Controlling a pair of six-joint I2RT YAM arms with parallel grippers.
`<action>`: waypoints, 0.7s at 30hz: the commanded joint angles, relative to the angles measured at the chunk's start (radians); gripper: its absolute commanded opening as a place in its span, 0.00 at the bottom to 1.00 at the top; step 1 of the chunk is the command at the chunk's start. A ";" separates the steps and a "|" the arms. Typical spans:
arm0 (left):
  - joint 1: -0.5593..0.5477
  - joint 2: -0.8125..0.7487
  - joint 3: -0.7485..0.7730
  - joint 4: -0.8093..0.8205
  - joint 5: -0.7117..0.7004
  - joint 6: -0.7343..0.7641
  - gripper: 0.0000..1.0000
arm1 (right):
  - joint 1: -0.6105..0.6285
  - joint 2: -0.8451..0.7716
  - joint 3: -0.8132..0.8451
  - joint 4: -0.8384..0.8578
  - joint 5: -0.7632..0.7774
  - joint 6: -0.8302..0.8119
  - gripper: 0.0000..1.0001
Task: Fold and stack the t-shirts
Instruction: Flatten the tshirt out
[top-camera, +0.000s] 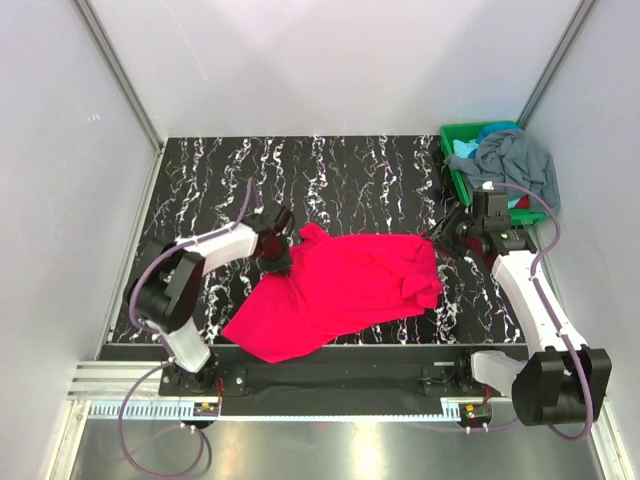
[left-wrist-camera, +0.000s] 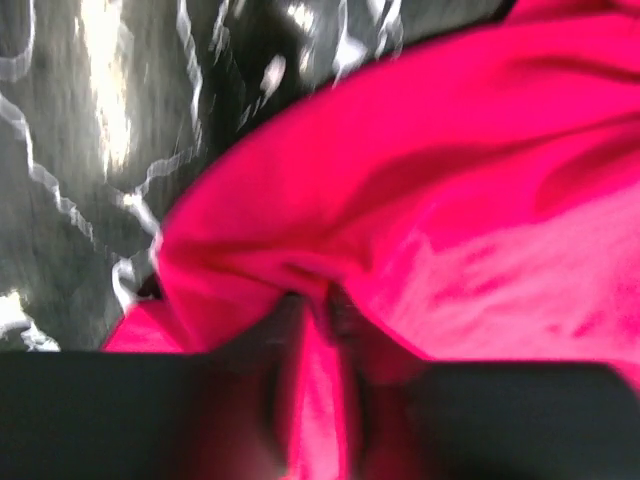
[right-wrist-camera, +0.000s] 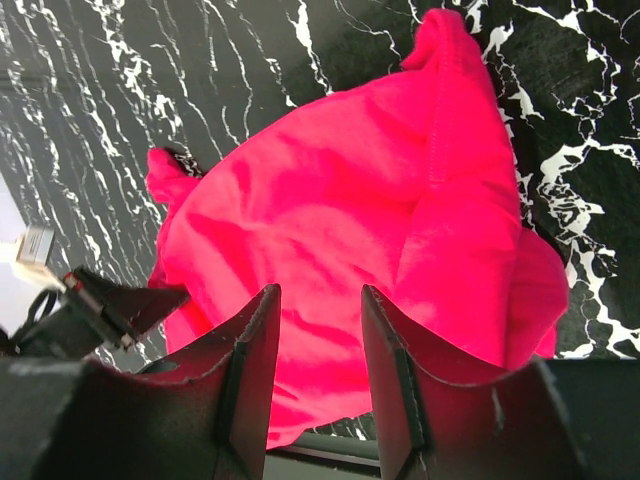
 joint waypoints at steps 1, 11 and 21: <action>0.019 0.095 0.066 0.036 -0.096 0.055 0.11 | 0.002 -0.038 -0.003 0.023 0.024 0.018 0.46; 0.211 0.430 0.926 -0.126 -0.229 0.262 0.00 | 0.004 0.004 -0.075 0.021 0.022 0.034 0.49; 0.205 0.049 0.671 -0.140 -0.260 0.302 0.74 | 0.163 0.058 -0.167 0.108 0.016 0.128 0.43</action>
